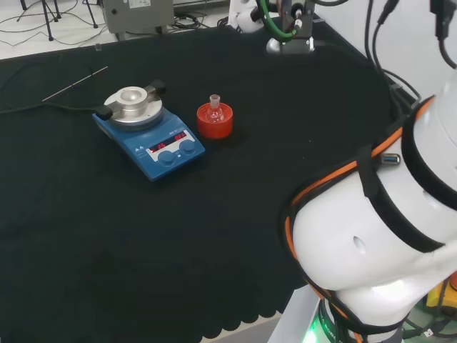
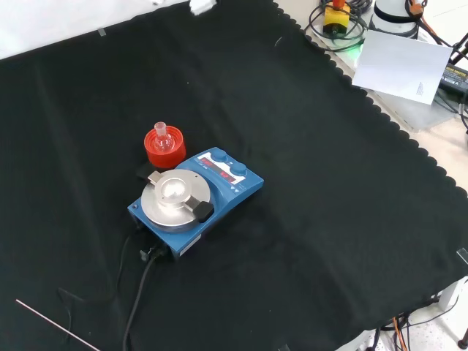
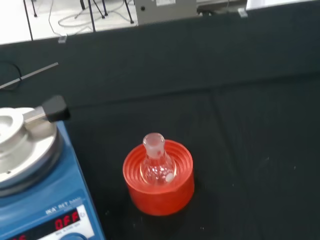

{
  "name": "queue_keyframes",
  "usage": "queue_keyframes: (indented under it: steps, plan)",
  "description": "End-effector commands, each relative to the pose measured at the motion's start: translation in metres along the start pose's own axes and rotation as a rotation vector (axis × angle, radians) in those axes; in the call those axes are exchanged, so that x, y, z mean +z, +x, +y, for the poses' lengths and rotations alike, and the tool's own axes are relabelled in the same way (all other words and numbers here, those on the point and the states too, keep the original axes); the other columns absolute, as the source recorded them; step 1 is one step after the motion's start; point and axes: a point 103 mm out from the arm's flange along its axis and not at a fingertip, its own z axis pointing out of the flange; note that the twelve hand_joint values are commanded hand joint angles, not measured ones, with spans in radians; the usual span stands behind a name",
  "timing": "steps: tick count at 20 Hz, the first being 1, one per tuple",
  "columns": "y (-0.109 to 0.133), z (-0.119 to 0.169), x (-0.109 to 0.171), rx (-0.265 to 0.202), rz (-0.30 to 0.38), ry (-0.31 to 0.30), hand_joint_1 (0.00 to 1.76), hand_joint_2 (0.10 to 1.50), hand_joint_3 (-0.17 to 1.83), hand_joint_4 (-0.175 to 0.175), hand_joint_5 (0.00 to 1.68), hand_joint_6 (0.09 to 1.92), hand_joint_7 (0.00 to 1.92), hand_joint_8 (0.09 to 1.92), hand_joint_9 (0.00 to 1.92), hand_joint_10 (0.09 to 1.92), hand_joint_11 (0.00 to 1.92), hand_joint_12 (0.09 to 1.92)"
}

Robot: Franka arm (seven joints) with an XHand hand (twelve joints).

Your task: Pick up the round-bottom flask.

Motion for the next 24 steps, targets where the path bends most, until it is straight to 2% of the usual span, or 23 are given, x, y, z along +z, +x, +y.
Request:
queue_keyframes:
  steps: [1,6,9,12,13,20,21,22,24]
  plan:
    - [-0.023,0.045,0.039,0.001,0.033,0.009,0.63,1.05,0.39,-0.04,0.52,0.09,0.21,0.54,0.31,0.62,0.0,1.21]
    - [-0.025,0.054,0.061,-0.002,0.075,0.023,0.65,1.02,0.44,-0.041,0.52,0.09,0.21,0.55,0.31,0.63,0.0,1.22]
    - [-0.025,0.06,0.074,-0.026,0.101,0.006,0.73,0.88,0.56,-0.039,0.5,0.09,0.22,0.56,0.33,0.63,0.0,1.23]
    - [-0.023,0.067,0.089,-0.033,0.11,0.024,0.8,0.76,0.65,-0.034,0.51,0.09,0.24,0.58,0.35,0.63,0.0,1.25]
    - [-0.033,0.071,0.092,-0.029,0.122,0.034,0.81,0.74,0.67,-0.032,0.52,0.09,0.25,0.58,0.35,0.63,0.0,1.25]
    - [-0.021,0.086,0.123,-0.035,0.117,0.066,0.83,0.69,0.69,-0.029,0.57,0.09,0.26,0.58,0.38,0.63,0.0,1.28]
    - [-0.021,0.088,0.126,0.017,0.086,0.053,0.83,0.68,0.69,-0.029,0.58,0.09,0.26,0.58,0.38,0.63,0.0,1.29]
    - [-0.024,0.09,0.128,0.018,0.09,0.057,0.83,0.68,0.69,-0.028,0.59,0.09,0.27,0.58,0.39,0.63,0.0,1.29]
    - [-0.016,0.093,0.133,0.003,0.097,0.063,0.83,0.68,0.69,-0.027,0.6,0.09,0.27,0.58,0.39,0.63,0.0,1.3]
